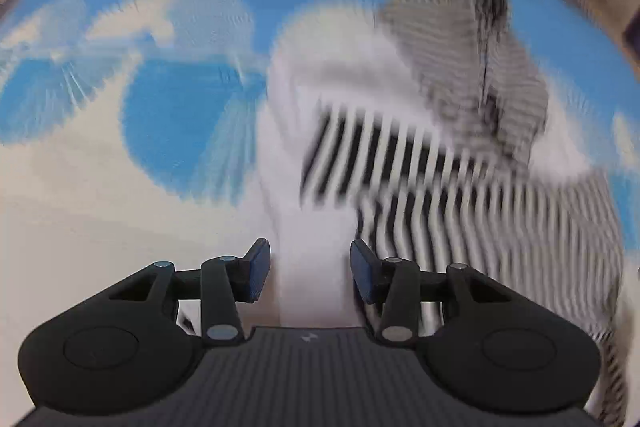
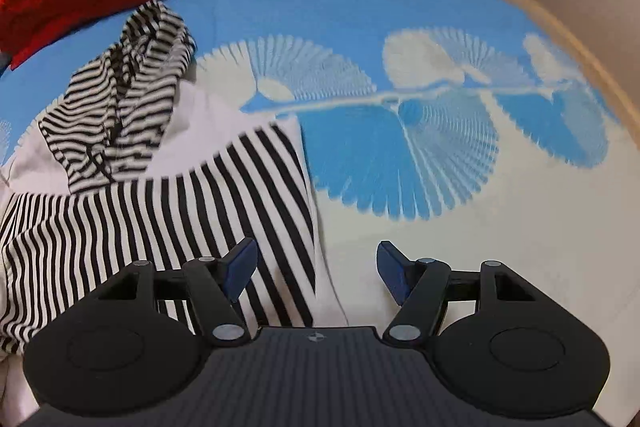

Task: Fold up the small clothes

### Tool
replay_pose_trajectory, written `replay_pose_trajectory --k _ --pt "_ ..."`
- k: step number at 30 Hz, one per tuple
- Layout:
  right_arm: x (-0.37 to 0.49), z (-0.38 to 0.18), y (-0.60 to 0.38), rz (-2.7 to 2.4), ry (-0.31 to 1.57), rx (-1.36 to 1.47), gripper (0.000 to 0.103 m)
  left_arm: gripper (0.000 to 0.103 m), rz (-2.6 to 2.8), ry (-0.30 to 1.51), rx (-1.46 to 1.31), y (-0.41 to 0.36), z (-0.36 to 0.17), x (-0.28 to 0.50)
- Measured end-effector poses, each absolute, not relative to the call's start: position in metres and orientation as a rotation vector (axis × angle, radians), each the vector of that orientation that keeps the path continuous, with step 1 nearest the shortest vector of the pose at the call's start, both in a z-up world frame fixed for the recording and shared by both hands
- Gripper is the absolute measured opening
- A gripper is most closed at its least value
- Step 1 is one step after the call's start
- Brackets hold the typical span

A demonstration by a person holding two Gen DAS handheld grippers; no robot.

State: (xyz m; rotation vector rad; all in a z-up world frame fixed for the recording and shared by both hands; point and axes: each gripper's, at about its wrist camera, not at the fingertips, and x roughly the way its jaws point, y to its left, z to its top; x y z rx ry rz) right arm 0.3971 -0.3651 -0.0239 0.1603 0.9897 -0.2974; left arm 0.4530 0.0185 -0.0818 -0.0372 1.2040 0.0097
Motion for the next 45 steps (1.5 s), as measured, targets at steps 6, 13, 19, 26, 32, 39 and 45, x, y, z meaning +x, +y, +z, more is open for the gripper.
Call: replay_pose_trajectory --k 6,13,19,26,32,39,45 --pt "0.391 -0.020 -0.368 -0.276 1.001 0.212 0.068 0.055 0.041 1.176 0.013 0.013 -0.080 0.450" --pt "0.392 0.003 -0.374 -0.235 0.949 0.185 0.069 0.055 -0.006 0.896 0.065 -0.021 -0.026 0.445" --pt "0.393 0.010 -0.387 -0.253 0.929 0.085 0.069 0.055 -0.043 0.804 0.042 -0.055 -0.005 0.525" --pt "0.395 -0.005 -0.389 -0.273 0.956 -0.023 0.069 0.055 -0.056 0.702 0.167 -0.111 -0.026 0.674" --pt "0.407 -0.012 -0.387 -0.282 0.982 -0.043 0.069 0.059 -0.068 0.789 0.147 -0.141 -0.064 0.778" --pt "0.413 -0.014 -0.386 -0.278 0.985 -0.063 0.069 0.060 -0.064 0.973 0.206 -0.156 -0.124 0.826" --pt "0.414 -0.014 -0.383 -0.263 0.992 -0.065 0.069 0.001 -0.166 0.937 0.179 -0.154 -0.110 0.807"
